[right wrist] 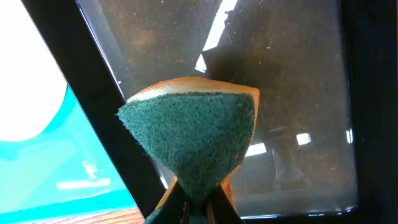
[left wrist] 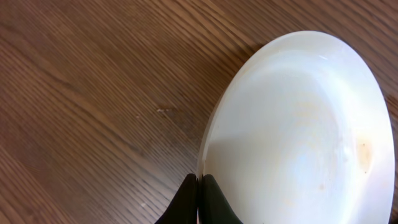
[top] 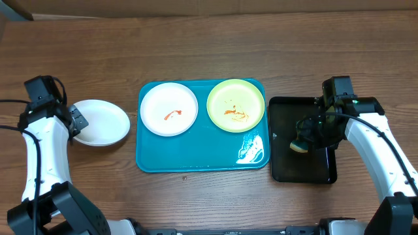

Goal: Clean dirty plates on tray and stack at the side
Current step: 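Move left gripper to the back white plate and pull it forward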

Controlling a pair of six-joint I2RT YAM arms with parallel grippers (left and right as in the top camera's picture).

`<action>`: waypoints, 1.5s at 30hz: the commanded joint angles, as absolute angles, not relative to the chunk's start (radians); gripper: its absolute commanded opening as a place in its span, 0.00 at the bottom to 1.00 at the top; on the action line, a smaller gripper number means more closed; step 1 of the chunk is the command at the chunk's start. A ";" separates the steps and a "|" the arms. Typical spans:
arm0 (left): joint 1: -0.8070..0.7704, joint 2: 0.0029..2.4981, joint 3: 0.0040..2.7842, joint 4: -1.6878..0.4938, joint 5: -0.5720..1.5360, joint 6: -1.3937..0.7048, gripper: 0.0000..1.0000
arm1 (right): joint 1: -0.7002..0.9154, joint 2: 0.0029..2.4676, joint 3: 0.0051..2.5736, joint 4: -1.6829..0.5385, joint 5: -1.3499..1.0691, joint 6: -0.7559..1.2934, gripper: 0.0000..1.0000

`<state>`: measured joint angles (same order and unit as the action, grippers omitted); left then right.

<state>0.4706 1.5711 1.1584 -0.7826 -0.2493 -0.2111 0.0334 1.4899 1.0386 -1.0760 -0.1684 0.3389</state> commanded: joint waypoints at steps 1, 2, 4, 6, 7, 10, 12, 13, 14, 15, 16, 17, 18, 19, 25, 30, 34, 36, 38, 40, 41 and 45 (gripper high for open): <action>0.497 1.569 1.183 -0.773 -0.272 -0.231 0.04 | 0.030 1.481 1.039 -1.076 -0.174 0.332 0.04; 0.500 1.569 1.183 -0.773 -0.269 -0.241 0.08 | 0.030 1.481 1.039 -1.076 -0.174 0.332 0.04; 0.500 1.569 1.183 -0.773 -0.265 -0.241 0.33 | 0.030 1.481 1.039 -1.076 -0.174 0.332 0.04; 0.499 1.569 1.183 -0.770 -0.252 -0.241 0.45 | 0.030 1.481 1.039 -1.076 -0.174 0.332 0.04; 0.499 1.569 1.183 -0.768 -0.230 -0.240 0.52 | 0.030 1.481 1.039 -1.076 -0.174 0.332 0.04; 0.496 1.569 1.183 -0.756 -0.123 -0.233 0.62 | 0.030 1.481 1.039 -1.077 -0.174 0.332 0.04; 0.474 1.569 1.183 -0.739 0.028 -0.188 0.65 | 0.030 1.481 1.039 -1.079 -0.174 0.332 0.04; 0.458 1.569 1.183 -0.731 0.076 -0.168 0.66 | 0.030 1.481 1.039 -1.079 -0.174 0.332 0.04; 0.438 1.569 1.183 -0.723 0.123 -0.141 0.69 | 0.030 1.481 1.039 -1.079 -0.174 0.332 0.04; 0.416 1.569 1.183 -0.716 0.163 -0.109 0.70 | 0.030 1.481 1.039 -1.079 -0.174 0.332 0.04; 0.389 1.569 1.183 -0.708 0.208 -0.069 0.70 | 0.030 1.481 1.039 -1.079 -0.174 0.332 0.04; 0.367 1.569 1.183 -0.704 0.236 -0.039 0.70 | 0.030 1.481 1.039 -1.079 -0.174 0.332 0.04; 0.332 1.569 1.183 -0.699 0.262 -0.006 0.70 | 0.030 1.481 1.039 -1.079 -0.174 0.332 0.05; 0.305 1.569 1.183 -0.697 0.271 0.018 0.70 | 0.030 1.481 1.039 -1.080 -0.174 0.332 0.06; 0.127 1.569 1.183 -0.670 0.258 0.167 0.77 | 0.030 1.481 1.039 -1.087 -0.174 0.332 0.11; 0.055 1.577 1.183 -0.593 0.240 0.184 0.79 | 0.030 1.481 1.039 -1.092 -0.174 0.332 0.11; 0.022 1.607 1.183 -0.508 0.233 0.187 0.73 | 0.031 1.481 1.039 -1.100 -0.174 0.332 0.11; 0.012 1.633 1.183 -0.470 0.219 0.190 0.77 | 0.031 1.481 1.039 -1.105 -0.174 0.332 0.11; 0.006 1.664 1.183 -0.438 0.213 0.199 0.77 | 0.031 1.481 1.039 -1.106 -0.174 0.332 0.11; 0.006 1.699 1.183 -0.408 0.213 0.207 0.79 | 0.031 1.481 1.039 -1.106 -0.174 0.332 0.11; 0.006 1.714 1.183 -0.393 0.212 0.208 0.79 | 0.031 1.481 1.039 -1.106 -0.174 0.332 0.11; 0.007 1.765 1.183 -0.353 0.204 0.241 0.77 | 0.031 1.481 1.039 -1.106 -0.174 0.332 0.11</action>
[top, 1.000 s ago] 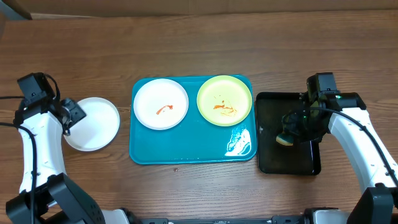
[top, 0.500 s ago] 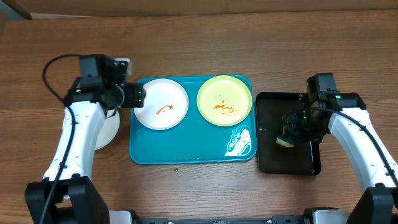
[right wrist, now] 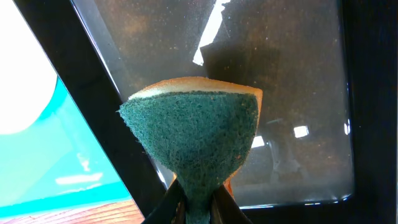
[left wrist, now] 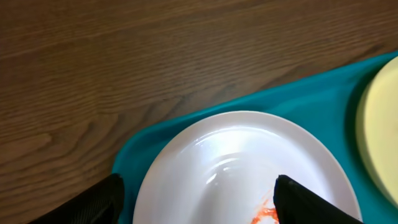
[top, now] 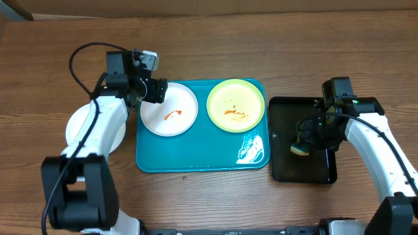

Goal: Clean dirty plates on tray and stack at the side
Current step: 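Move left gripper to the back white plate and pull it forward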

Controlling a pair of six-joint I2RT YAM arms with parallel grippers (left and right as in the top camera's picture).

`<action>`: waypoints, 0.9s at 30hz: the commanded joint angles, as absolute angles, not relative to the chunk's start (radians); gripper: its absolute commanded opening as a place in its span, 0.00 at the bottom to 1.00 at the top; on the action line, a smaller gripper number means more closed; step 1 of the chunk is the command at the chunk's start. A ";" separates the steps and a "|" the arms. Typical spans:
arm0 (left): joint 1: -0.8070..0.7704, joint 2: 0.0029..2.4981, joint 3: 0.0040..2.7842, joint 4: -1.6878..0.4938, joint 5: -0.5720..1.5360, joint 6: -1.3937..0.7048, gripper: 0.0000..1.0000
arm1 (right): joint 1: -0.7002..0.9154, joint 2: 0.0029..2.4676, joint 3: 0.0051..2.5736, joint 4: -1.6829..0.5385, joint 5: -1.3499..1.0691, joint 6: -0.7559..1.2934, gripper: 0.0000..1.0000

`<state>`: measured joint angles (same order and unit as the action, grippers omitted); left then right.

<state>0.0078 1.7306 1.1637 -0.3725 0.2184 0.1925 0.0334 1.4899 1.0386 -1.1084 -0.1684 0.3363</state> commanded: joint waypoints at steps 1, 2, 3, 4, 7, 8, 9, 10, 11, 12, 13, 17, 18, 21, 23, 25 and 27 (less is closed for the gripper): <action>0.007 1.780 1.183 -0.345 0.202 0.248 0.76 | 0.031 1.481 1.039 -1.106 -0.174 0.332 0.11; 0.007 1.792 1.183 -0.341 0.202 0.256 0.74 | 0.031 1.481 1.039 -1.106 -0.174 0.332 0.11; 0.007 1.806 1.183 -0.339 0.202 0.262 0.73 | 0.031 1.481 1.039 -1.106 -0.174 0.332 0.11; 0.007 1.822 1.183 -0.339 0.200 0.266 0.73 | 0.031 1.481 1.039 -1.106 -0.174 0.332 0.11; 0.007 1.863 1.183 -0.339 0.198 0.266 0.72 | 0.031 1.481 1.039 -1.109 -0.174 0.332 0.11; 0.007 1.875 1.183 -0.339 0.198 0.266 0.71 | 0.031 1.481 1.039 -1.109 -0.174 0.332 0.11; 0.007 1.888 1.183 -0.339 0.191 0.266 0.71 | 0.031 1.481 1.039 -1.109 -0.174 0.332 0.11; 0.007 1.894 1.183 -0.337 0.174 0.266 0.72 | 0.031 1.481 1.039 -1.109 -0.174 0.332 0.11; 0.007 1.901 1.183 -0.336 0.160 0.266 0.72 | 0.031 1.481 1.039 -1.109 -0.174 0.332 0.11; 0.007 1.905 1.183 -0.335 0.145 0.266 0.72 | 0.031 1.481 1.039 -1.109 -0.174 0.332 0.11; 0.007 1.909 1.183 -0.332 0.136 0.267 0.73 | 0.031 1.481 1.039 -1.110 -0.174 0.332 0.11; 0.007 1.909 1.183 -0.320 0.108 0.266 0.75 | 0.031 1.481 1.039 -1.109 -0.174 0.332 0.11; 0.007 1.909 1.183 -0.320 0.108 0.266 0.75 | 0.031 1.481 1.039 -1.109 -0.174 0.332 0.11; 0.006 1.909 1.180 -0.320 0.109 0.266 0.73 | 0.031 1.481 1.039 -1.110 -0.174 0.332 0.11; 0.006 1.909 1.180 -0.320 0.109 0.266 0.74 | 0.031 1.481 1.039 -1.110 -0.174 0.332 0.11; 0.006 1.909 1.180 -0.321 0.109 0.266 0.74 | 0.031 1.481 1.039 -1.111 -0.174 0.332 0.11; 0.006 1.909 1.180 -0.326 0.109 0.266 0.73 | 0.031 1.481 1.039 -1.113 -0.174 0.332 0.11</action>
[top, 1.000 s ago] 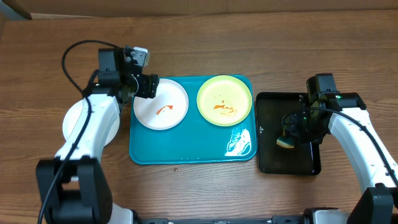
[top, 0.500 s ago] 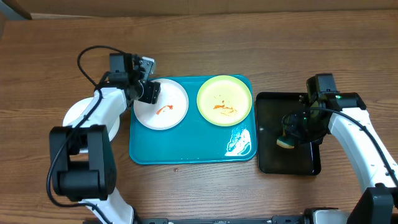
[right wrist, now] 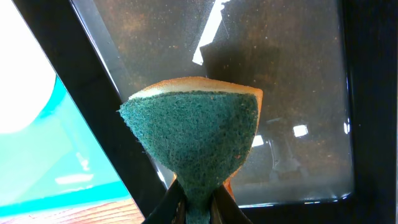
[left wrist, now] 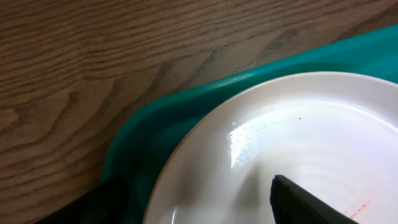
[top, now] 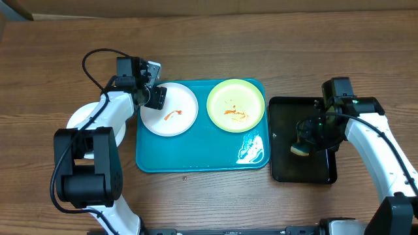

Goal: Clean dirty plates on tray and stack at the side
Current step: 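Move left gripper to the back white plate and pull it forward, then grasp the sponge in the black tray with right gripper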

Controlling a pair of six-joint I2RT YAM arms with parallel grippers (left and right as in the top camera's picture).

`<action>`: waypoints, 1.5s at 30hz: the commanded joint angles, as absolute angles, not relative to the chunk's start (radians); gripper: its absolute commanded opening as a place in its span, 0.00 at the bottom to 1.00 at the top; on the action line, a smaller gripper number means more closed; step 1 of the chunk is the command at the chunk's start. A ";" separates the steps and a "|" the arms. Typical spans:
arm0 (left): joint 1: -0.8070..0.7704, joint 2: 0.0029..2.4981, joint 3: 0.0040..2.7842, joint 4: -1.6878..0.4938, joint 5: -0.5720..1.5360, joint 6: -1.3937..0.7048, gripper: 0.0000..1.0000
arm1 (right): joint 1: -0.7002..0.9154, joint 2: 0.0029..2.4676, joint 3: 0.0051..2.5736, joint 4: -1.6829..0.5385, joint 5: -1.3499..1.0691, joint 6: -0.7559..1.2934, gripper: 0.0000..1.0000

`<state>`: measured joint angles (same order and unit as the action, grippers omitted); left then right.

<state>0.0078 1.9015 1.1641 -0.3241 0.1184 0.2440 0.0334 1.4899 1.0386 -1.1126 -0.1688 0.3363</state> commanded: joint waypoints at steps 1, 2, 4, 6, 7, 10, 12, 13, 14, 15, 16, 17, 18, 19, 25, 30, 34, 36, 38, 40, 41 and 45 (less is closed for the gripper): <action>0.006 1.909 1.180 -0.328 0.113 0.266 0.74 | 0.031 1.481 1.039 -1.114 -0.175 0.332 0.11; 0.006 1.909 1.179 -0.328 0.117 0.266 0.73 | 0.031 1.481 1.039 -1.116 -0.174 0.332 0.11; 0.006 1.909 1.174 -0.325 0.131 0.266 0.73 | 0.031 1.481 1.039 -1.120 -0.174 0.332 0.10; 0.006 1.909 1.166 -0.323 0.131 0.266 0.72 | 0.031 1.481 1.039 -1.121 -0.174 0.332 0.10; 0.006 1.909 1.161 -0.323 0.131 0.266 0.71 | 0.031 1.481 1.039 -1.121 -0.174 0.332 0.10; 0.006 1.909 1.143 -0.325 0.131 0.266 0.71 | 0.031 1.481 1.039 -1.121 -0.174 0.332 0.10; 0.006 1.909 1.129 -0.324 0.131 0.266 0.71 | 0.031 1.481 1.039 -1.121 -0.174 0.332 0.10; 0.006 1.909 1.125 -0.324 0.133 0.265 0.71 | 0.031 1.481 1.039 -1.122 -0.175 0.332 0.10; 0.006 1.909 1.121 -0.328 0.141 0.266 0.70 | 0.031 1.481 1.039 -1.123 -0.174 0.332 0.10; 0.006 1.909 1.119 -0.333 0.154 0.266 0.68 | 0.031 1.481 1.039 -1.123 -0.174 0.332 0.10; 0.006 1.909 1.118 -0.340 0.165 0.266 0.66 | 0.031 1.481 1.039 -1.122 -0.174 0.332 0.10; 0.006 1.909 1.117 -0.350 0.180 0.266 0.64 | 0.031 1.481 1.039 -1.122 -0.174 0.332 0.10; 0.006 1.909 1.117 -0.361 0.188 0.265 0.61 | 0.031 1.481 1.039 -1.122 -0.174 0.332 0.10; 0.006 1.909 1.117 -0.373 0.193 0.265 0.59 | 0.031 1.481 1.039 -1.122 -0.174 0.332 0.10; 0.006 1.909 1.117 -0.493 0.192 0.262 0.38 | 0.031 1.481 1.039 -1.120 -0.174 0.332 0.10; 0.006 1.909 1.117 -0.596 0.192 0.262 0.30 | 0.031 1.481 1.039 -1.121 -0.174 0.332 0.10; 0.006 1.909 1.117 -0.650 0.192 0.243 0.19 | 0.031 1.481 1.039 -1.119 -0.174 0.332 0.10; 0.006 1.909 1.117 -0.670 0.192 0.197 0.15 | 0.031 1.481 1.039 -1.117 -0.174 0.332 0.10; 0.006 1.909 1.117 -0.693 0.193 0.156 0.09 | 0.031 1.481 1.039 -1.117 -0.174 0.332 0.10; 0.006 1.909 1.117 -0.715 0.193 0.113 0.04 | 0.031 1.481 1.039 -1.113 -0.174 0.332 0.10; 0.006 1.909 1.117 -0.727 0.192 0.100 0.04 | 0.031 1.481 1.039 -1.111 -0.174 0.332 0.10; 0.006 1.909 1.117 -0.780 0.207 0.041 0.04 | 0.031 1.481 1.039 -1.082 -0.173 0.314 0.10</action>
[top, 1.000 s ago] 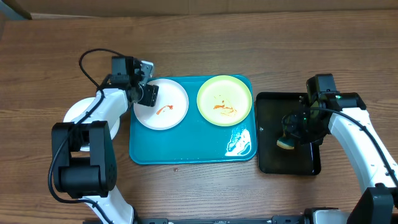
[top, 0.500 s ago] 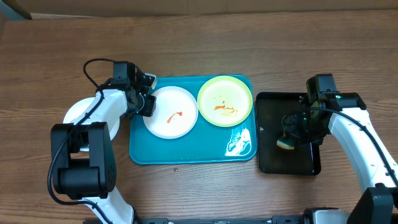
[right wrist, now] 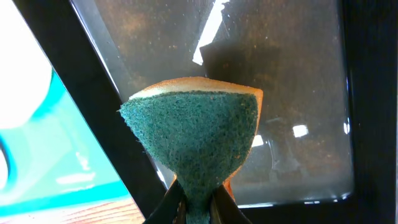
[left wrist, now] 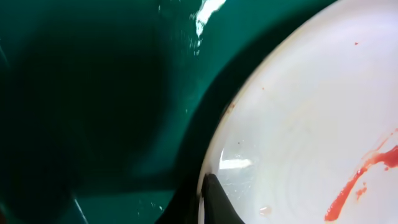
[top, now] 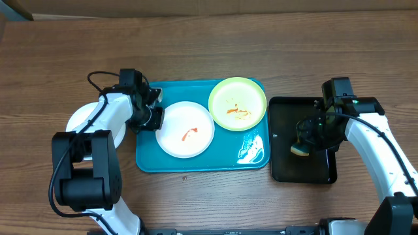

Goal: Clean dirty plates on tray and stack at the side
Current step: 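Grasp the sponge in the black tray with right gripper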

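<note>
A white plate [top: 187,129] with a red smear lies mid-tray on the teal tray [top: 150,155]. My left gripper [top: 155,117] is shut on its left rim. In the left wrist view one finger lies on the white plate [left wrist: 311,124] at my left gripper [left wrist: 202,194]. The green plate [top: 237,103], smeared orange, sits at the tray's back right. My right gripper [top: 307,138] is shut on a green-faced sponge [right wrist: 193,137], pinched at my right gripper [right wrist: 198,200], over the black tray [top: 323,168].
A clean white plate [top: 77,125] rests on the wooden table left of the teal tray, partly under my left arm. A wet sheen marks the teal tray's front right corner [top: 251,150]. The black tray's floor [right wrist: 280,74] looks wet.
My left gripper was open at the white plate's back left rim and is now shut on that rim. The plate has moved right and forward on the tray. The right arm is unchanged.
First my left gripper was shut on the clean white plate's rim on the table at the left. Then it was open over the smeared white plate, then lower at its rim. Now it grips that rim and the plate sits mid-tray. The right gripper kept the sponge throughout.
</note>
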Controlling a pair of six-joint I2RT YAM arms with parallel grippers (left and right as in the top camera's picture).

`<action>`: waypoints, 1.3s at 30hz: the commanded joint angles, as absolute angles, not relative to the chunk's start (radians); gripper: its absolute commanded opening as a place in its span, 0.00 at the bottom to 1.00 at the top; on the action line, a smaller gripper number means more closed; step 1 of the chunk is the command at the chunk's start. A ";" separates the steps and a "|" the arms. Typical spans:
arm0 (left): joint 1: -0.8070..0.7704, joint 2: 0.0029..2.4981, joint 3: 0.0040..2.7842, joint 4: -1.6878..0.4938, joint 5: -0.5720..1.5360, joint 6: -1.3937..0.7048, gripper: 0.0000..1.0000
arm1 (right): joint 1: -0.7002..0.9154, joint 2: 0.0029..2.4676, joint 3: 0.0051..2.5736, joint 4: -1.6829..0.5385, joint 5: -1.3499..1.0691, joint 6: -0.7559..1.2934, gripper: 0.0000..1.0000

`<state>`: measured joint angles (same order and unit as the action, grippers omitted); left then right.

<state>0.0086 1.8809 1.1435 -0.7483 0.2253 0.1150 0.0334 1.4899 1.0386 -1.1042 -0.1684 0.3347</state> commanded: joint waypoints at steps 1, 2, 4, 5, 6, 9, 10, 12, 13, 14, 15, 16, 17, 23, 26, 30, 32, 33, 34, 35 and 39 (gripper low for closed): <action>0.006 1.909 1.117 -0.790 0.219 0.036 0.04 | 0.031 1.481 1.039 -1.063 -0.168 0.313 0.09; 0.006 1.909 1.117 -0.799 0.232 0.036 0.04 | 0.031 1.482 1.039 -1.044 -0.166 0.313 0.07; 0.006 1.909 1.117 -0.818 0.246 0.016 0.04 | 0.031 1.483 1.036 -1.001 -0.166 0.313 0.07; 0.006 1.909 1.117 -0.830 0.245 0.006 0.04 | 0.031 1.483 1.031 -0.978 -0.166 0.313 0.07; 0.006 1.909 1.117 -0.836 0.245 0.001 0.04 | 0.031 1.483 1.024 -0.962 -0.166 0.313 0.07; 0.006 1.909 1.117 -0.860 0.245 -0.005 0.04 | 0.031 1.483 0.973 -0.894 -0.159 0.313 0.07; 0.006 1.909 1.117 -0.863 0.245 -0.005 0.04 | 0.031 1.483 0.946 -0.866 -0.159 0.313 0.07; 0.006 1.909 1.117 -0.864 0.245 -0.005 0.04 | 0.031 1.483 0.891 -0.806 -0.159 0.313 0.07; 0.006 1.909 1.117 -0.864 0.245 -0.005 0.04 | 0.031 1.483 0.851 -0.765 -0.159 0.313 0.07; 0.006 1.909 1.117 -0.864 0.245 -0.005 0.04 | 0.031 1.483 0.813 -0.728 -0.159 0.313 0.07; 0.006 1.909 1.117 -0.864 0.246 -0.005 0.04 | 0.031 1.483 0.791 -0.708 -0.159 0.313 0.08; 0.006 1.909 1.117 -0.866 0.249 -0.006 0.04 | 0.031 1.483 0.767 -0.683 -0.159 0.313 0.08; 0.006 1.909 1.117 -0.867 0.255 -0.005 0.04 | 0.031 1.483 0.739 -0.654 -0.159 0.313 0.08; 0.006 1.909 1.117 -0.866 0.260 -0.005 0.04 | 0.031 1.483 0.656 -0.573 -0.159 0.338 0.13; 0.006 1.909 1.117 -0.865 0.260 -0.005 0.04 | 0.030 1.483 0.674 -0.589 -0.209 0.340 0.07; 0.006 1.909 1.117 -0.861 0.260 -0.004 0.04 | 0.030 1.483 0.773 -0.690 -0.241 0.339 0.04; 0.006 1.909 1.117 -0.858 0.259 -0.004 0.04 | 0.030 1.483 0.862 -0.773 -0.240 0.331 0.04; 0.006 1.909 1.117 -0.858 0.260 -0.004 0.04 | 0.030 1.483 0.894 -0.804 -0.239 0.327 0.04; 0.006 1.909 1.117 -0.858 0.260 -0.004 0.04 | 0.030 1.483 0.920 -0.828 -0.237 0.323 0.04; 0.006 1.909 1.117 -0.859 0.260 -0.004 0.04 | 0.030 1.483 0.948 -0.854 -0.237 0.313 0.04; 0.006 1.909 1.117 -0.861 0.260 -0.004 0.04 | 0.031 1.484 0.961 -0.873 -0.206 0.306 0.04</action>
